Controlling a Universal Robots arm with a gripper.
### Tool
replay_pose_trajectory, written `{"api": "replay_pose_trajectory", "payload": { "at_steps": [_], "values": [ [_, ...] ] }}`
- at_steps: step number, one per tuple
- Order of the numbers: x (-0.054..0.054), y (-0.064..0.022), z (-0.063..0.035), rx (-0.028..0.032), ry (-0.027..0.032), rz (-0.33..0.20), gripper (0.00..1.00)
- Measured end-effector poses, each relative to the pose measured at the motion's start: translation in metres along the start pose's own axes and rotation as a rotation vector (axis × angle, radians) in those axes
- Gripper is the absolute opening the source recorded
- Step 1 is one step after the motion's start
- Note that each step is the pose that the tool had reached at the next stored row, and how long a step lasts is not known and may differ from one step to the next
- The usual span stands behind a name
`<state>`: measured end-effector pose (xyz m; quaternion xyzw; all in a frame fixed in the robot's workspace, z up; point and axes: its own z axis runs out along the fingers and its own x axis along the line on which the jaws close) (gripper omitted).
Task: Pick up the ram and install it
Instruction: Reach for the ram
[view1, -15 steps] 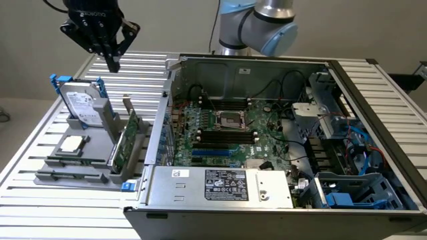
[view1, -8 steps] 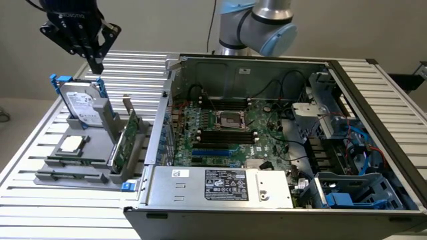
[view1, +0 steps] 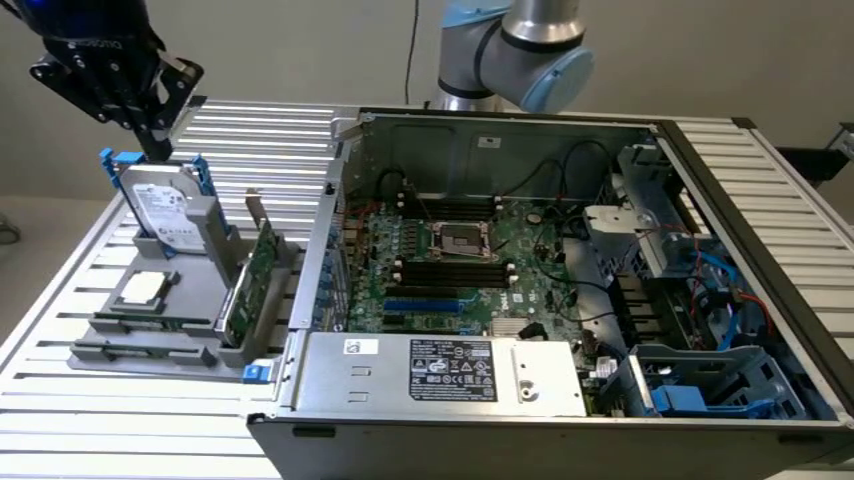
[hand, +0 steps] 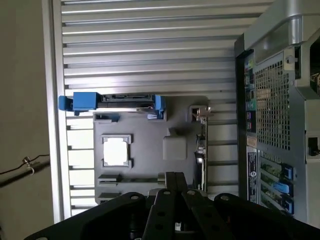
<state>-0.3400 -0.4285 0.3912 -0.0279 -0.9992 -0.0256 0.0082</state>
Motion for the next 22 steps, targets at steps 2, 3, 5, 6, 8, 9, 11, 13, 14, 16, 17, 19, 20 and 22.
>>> {"api": "replay_pose_trajectory", "payload": {
  "at_steps": [2,3,5,6,8,9,11,13,14,16,17,19,20,22],
  "values": [
    [0.005,-0.0069,0.0003,-0.0005,0.0005,0.0,0.11],
    [0.007,-0.0109,0.0005,-0.0006,0.0006,0.0,0.11],
    [0.011,-0.0186,0.0008,-0.0008,0.0006,0.0,0.11],
    [0.012,-0.0228,0.001,-0.0009,0.0007,0.0,0.11],
    [0.015,-0.0321,0.0013,-0.001,0.0007,0.0,0.11],
    [0.015,-0.0366,0.0015,-0.001,0.0007,0.0,0.11],
    [0.016,-0.0447,0.0023,-0.001,0.0008,0.0,0.11],
    [0.016,-0.0511,0.0037,-0.0011,0.0007,0.0,0.11],
    [0.017,-0.0541,0.0046,-0.001,0.0007,0.0,0.11],
    [0.017,-0.0586,0.0066,-0.0011,0.0007,0.0,0.11],
    [0.017,-0.0604,0.0076,-0.0011,0.0008,-0.001,0.11],
    [0.017,-0.0607,0.0086,-0.001,0.0008,-0.001,0.11],
    [0.017,-0.0607,0.0085,-0.001,0.0008,-0.001,0.11],
    [0.017,-0.0608,0.0086,-0.001,0.0008,-0.001,0.11]
  ]
}}
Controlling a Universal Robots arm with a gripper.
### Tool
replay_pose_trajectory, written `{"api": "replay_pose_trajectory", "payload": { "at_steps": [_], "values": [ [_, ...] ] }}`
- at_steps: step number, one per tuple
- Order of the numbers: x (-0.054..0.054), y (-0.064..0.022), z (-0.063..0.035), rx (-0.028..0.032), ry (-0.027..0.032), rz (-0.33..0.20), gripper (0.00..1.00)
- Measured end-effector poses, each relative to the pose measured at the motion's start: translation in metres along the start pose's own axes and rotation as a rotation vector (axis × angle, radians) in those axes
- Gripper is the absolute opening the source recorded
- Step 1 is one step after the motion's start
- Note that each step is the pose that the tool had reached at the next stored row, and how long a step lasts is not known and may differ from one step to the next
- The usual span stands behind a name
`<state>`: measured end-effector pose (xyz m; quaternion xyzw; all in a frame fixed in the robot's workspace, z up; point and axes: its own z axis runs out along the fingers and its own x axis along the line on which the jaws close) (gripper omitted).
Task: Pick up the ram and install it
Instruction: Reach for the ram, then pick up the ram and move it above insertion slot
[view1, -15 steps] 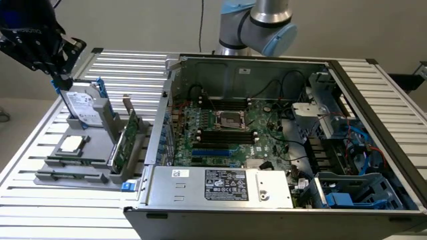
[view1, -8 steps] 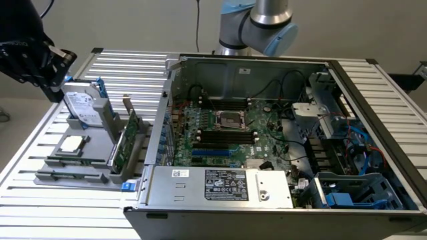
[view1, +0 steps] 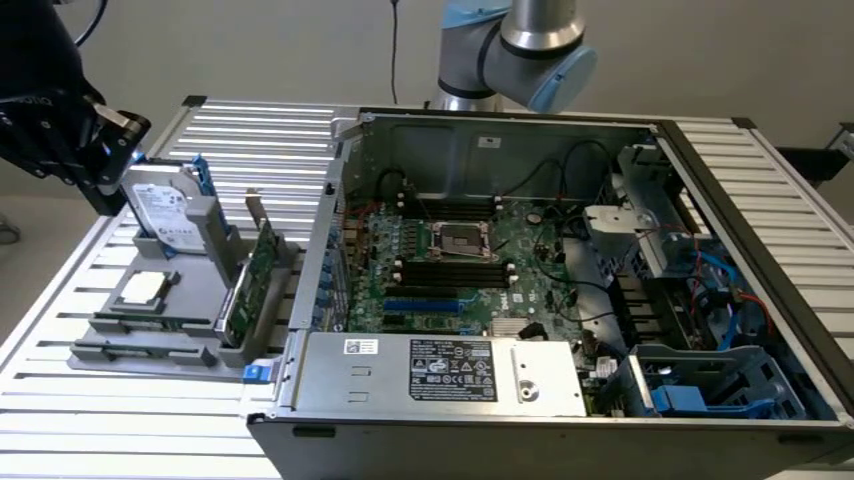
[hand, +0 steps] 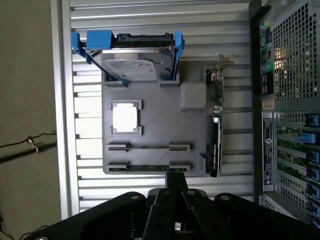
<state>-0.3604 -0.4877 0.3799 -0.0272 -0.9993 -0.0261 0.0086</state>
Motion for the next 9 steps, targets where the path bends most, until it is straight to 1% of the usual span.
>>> {"api": "replay_pose_trajectory", "payload": {
  "at_steps": [9],
  "values": [
    [0.0,0.0,0.0,0.0,0.0,0.0,0.11]
  ]
}}
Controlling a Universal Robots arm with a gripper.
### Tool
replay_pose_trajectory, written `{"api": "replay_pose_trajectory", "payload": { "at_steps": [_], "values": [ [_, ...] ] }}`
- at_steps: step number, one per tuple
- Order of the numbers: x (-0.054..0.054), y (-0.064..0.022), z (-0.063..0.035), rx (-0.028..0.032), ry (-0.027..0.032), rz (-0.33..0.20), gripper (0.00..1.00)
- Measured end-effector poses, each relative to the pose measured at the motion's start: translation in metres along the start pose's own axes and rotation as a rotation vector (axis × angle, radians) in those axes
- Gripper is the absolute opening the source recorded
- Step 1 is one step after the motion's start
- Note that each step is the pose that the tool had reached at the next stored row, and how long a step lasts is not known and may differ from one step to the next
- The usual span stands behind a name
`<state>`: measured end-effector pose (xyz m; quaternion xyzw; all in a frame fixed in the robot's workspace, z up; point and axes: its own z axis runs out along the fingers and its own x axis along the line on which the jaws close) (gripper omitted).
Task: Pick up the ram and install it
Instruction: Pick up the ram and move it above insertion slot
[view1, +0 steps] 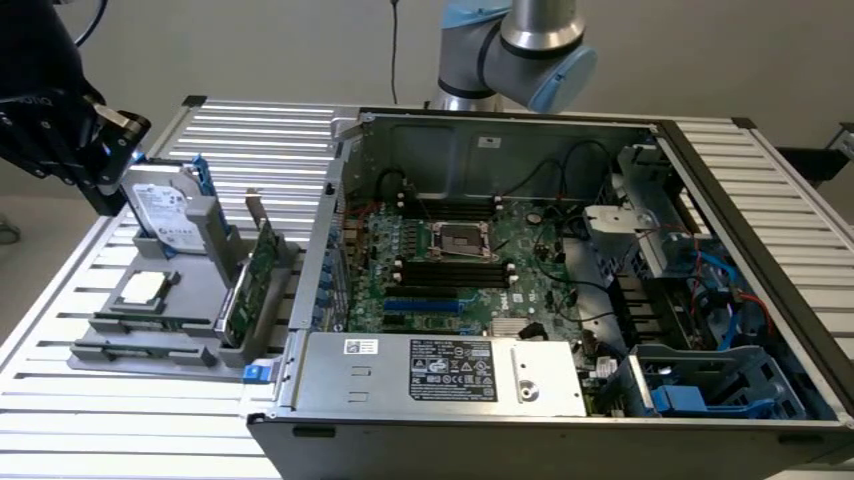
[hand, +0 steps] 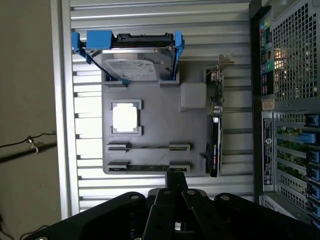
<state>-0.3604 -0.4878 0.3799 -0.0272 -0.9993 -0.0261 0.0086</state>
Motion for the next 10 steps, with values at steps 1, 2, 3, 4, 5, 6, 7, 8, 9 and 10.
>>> {"api": "replay_pose_trajectory", "payload": {
  "at_steps": [1,2,3,4,5,6,7,8,9,10],
  "values": [
    [0.0,0.0,0.0,0.0,0.0,0.0,0.11],
    [0.0,0.0,0.0,0.0,0.0001,0.0,0.11],
    [0.0001,0.0001,0.0,0.0003,0.0,0.0,0.11],
    [0.0003,0.0003,0.0002,0.0016,-0.0023,0.0,0.11],
    [0.0002,0.0003,0.0008,0.0018,-0.0052,-0.012,0.11],
    [0.0001,0.0003,0.0012,0.002,-0.0065,-0.03,0.11],
    [0.0002,0.0003,0.0017,0.0022,-0.0075,-0.048,0.11],
    [0.0002,0.0003,0.0023,0.0023,-0.0081,-0.065,0.11],
    [0.0002,0.0002,0.0029,0.0025,-0.0085,-0.084,0.11],
    [0.0002,0.0002,0.0037,0.0028,-0.0084,-0.103,0.11]
  ]
}}
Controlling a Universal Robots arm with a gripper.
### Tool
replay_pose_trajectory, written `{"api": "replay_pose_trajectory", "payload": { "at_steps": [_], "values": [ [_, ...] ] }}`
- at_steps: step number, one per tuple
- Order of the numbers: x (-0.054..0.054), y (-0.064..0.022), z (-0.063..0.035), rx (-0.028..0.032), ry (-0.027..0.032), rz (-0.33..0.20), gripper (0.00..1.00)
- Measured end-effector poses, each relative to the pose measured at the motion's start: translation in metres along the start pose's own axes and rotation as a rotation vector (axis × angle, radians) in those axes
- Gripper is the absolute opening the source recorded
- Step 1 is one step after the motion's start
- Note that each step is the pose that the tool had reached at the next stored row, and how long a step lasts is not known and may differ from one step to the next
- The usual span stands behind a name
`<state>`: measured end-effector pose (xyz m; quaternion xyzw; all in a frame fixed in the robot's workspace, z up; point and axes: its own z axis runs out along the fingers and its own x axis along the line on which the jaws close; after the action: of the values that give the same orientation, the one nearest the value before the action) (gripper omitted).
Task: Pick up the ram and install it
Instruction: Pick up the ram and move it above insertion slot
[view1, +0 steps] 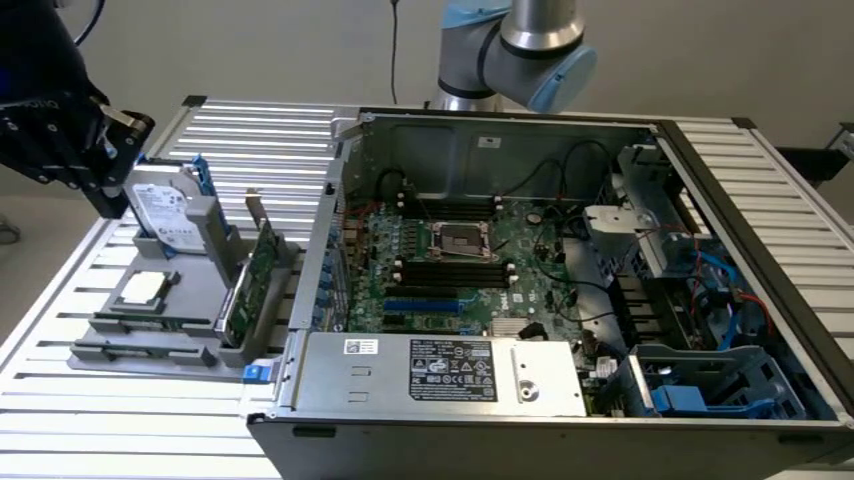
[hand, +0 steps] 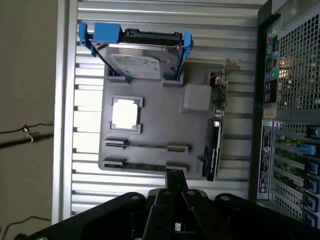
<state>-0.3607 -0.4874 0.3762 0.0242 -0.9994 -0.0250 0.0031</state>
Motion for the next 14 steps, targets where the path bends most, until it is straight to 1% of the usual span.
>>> {"api": "replay_pose_trajectory", "payload": {
  "at_steps": [14],
  "values": [
    [0.0,-0.0006,0.0122,0.0013,0.0126,-0.254,0.11]
  ]
}}
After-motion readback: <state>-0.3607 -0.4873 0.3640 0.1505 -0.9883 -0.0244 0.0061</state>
